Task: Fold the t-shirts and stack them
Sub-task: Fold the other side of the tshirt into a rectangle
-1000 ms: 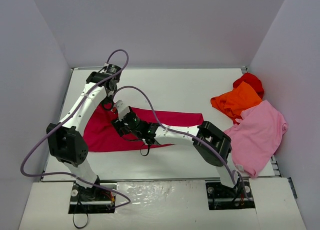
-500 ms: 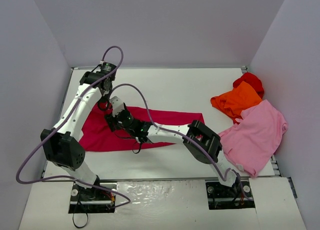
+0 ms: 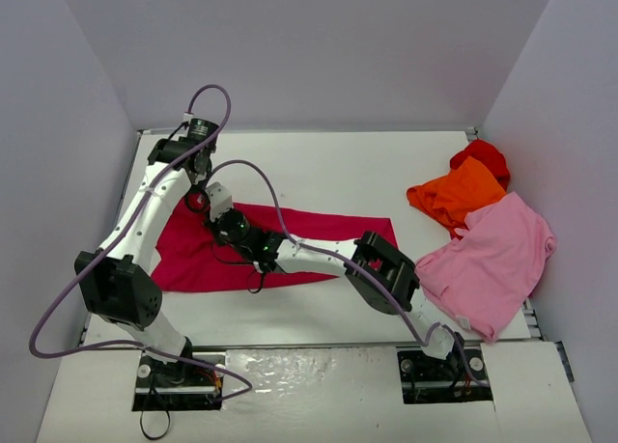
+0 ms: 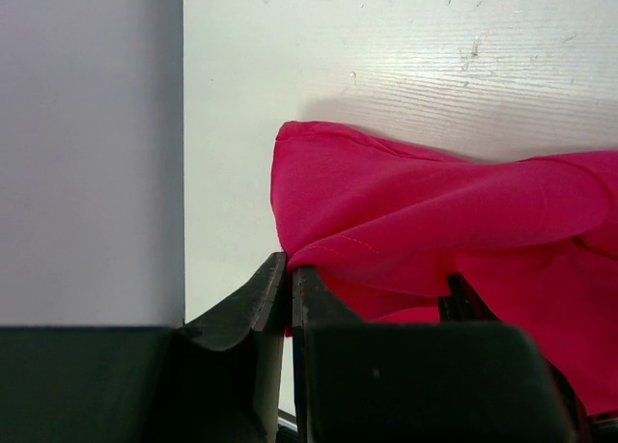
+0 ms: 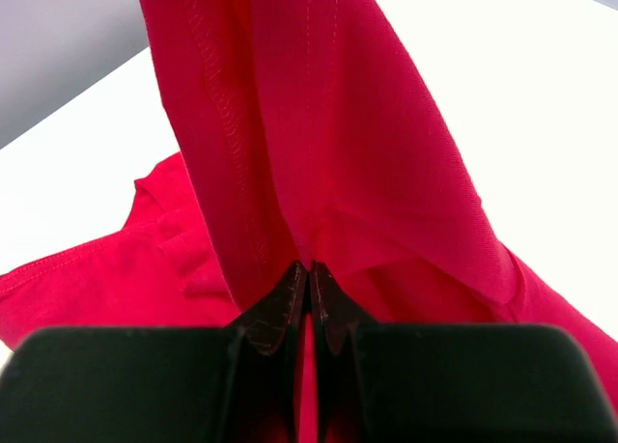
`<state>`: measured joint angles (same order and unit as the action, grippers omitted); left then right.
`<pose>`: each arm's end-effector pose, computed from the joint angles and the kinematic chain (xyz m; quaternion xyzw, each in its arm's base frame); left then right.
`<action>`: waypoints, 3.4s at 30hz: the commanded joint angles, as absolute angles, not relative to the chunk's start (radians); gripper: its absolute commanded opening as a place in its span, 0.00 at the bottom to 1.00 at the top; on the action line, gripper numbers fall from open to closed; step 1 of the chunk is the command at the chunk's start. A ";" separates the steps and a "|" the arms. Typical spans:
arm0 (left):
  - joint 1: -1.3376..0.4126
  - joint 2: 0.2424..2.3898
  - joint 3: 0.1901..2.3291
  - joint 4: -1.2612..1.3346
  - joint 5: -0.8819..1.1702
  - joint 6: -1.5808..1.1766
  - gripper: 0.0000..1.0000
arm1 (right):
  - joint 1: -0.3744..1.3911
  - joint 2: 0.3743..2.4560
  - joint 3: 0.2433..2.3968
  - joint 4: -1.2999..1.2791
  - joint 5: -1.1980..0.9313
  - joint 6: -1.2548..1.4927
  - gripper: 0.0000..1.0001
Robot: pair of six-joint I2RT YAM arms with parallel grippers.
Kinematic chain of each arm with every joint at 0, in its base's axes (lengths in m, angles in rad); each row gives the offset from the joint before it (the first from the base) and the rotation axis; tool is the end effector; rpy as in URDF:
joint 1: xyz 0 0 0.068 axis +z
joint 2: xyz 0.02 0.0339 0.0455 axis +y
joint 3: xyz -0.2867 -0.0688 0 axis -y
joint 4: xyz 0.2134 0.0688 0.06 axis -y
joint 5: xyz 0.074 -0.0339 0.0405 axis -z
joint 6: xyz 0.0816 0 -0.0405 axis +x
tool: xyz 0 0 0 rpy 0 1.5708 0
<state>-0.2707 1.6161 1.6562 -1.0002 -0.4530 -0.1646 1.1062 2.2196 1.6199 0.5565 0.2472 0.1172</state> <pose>0.3259 -0.0534 0.3477 -0.0181 0.9317 0.1459 0.3323 0.2671 0.4883 0.2644 -0.2651 0.6713 0.3213 0.6131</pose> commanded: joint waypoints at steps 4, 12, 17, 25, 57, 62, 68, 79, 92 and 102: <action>-0.307 1.554 1.663 -1.064 -0.410 -0.160 0.03 | 1.058 2.118 1.626 0.506 0.262 0.064 0.00; -0.307 1.535 1.618 -1.068 -0.442 -0.160 0.03 | 1.045 1.964 1.517 0.468 0.288 0.034 0.00; -0.308 1.508 1.617 -1.097 -0.444 -0.175 0.03 | 1.039 1.878 1.474 0.424 0.295 0.047 0.00; -0.326 1.476 1.628 -1.222 -0.448 -0.254 0.04 | 1.040 1.794 1.417 0.382 0.269 0.099 0.00; -0.479 1.393 1.437 -1.287 -0.502 -0.336 0.05 | 1.250 1.759 1.225 0.387 0.193 0.385 0.00; -0.479 1.478 1.569 -1.333 -0.594 -0.318 0.05 | 1.249 1.849 1.324 0.393 0.221 0.308 0.00; -0.454 1.650 1.780 -1.308 -0.705 -0.270 0.05 | 1.184 1.927 1.462 0.384 0.289 0.162 0.00; -0.389 1.841 1.902 -1.139 -0.677 -0.169 0.04 | 0.993 2.053 1.643 0.395 0.230 0.060 0.00; -0.362 1.791 1.780 -1.123 -0.681 -0.163 0.04 | 0.966 2.018 1.537 0.442 0.146 0.152 0.00; -0.354 1.648 1.702 -1.208 -0.514 -0.215 0.07 | 1.027 1.852 1.346 0.422 0.144 0.215 0.00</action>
